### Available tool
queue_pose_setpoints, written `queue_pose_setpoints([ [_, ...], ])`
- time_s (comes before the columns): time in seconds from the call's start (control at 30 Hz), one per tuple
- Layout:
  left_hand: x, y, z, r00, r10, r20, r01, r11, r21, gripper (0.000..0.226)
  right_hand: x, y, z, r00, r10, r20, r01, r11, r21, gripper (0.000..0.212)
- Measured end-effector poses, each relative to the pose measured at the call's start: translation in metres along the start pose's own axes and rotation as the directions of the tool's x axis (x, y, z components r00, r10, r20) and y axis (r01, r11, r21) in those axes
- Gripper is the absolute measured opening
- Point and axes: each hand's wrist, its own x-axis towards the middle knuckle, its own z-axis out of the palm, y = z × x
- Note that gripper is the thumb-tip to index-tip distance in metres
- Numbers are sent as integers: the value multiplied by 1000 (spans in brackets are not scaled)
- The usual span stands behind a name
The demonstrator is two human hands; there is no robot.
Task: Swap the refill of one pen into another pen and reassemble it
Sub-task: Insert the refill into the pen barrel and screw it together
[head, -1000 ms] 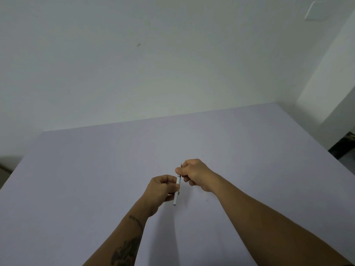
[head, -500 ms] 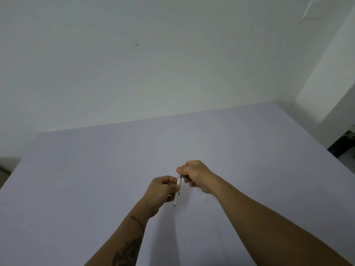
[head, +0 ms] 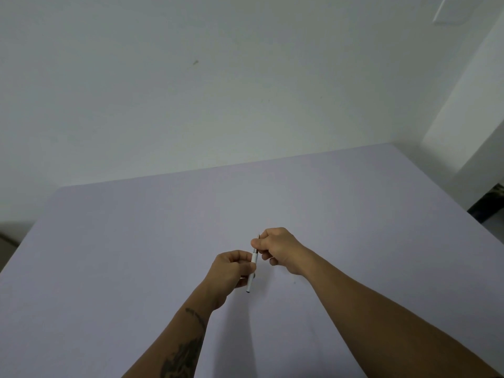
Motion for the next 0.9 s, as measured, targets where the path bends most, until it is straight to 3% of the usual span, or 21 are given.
queue_pose_setpoints([
  [0.17, -1, 1, 1, 1000, 6, -6, -6, 1000, 4, 11, -4, 1, -6, 998, 21, 66, -28, 994, 108, 17],
  [0.4, -2, 3, 10, 1000, 23, 2, -23, 1000, 13, 10, -7, 1, -7, 1000, -12, -21, 11, 1000, -26, 13],
  [0.6, -1, 5, 13, 1000, 23, -4, -23, 999, 25, 12, -14, 2, -18, 999, 15, 39, -19, 995, 97, 19],
  [0.9, 1, 4, 21, 998, 53, 15, -54, 997, 59, 11, -16, 4, -19, 998, -1, -57, 0, 1000, -19, 12],
])
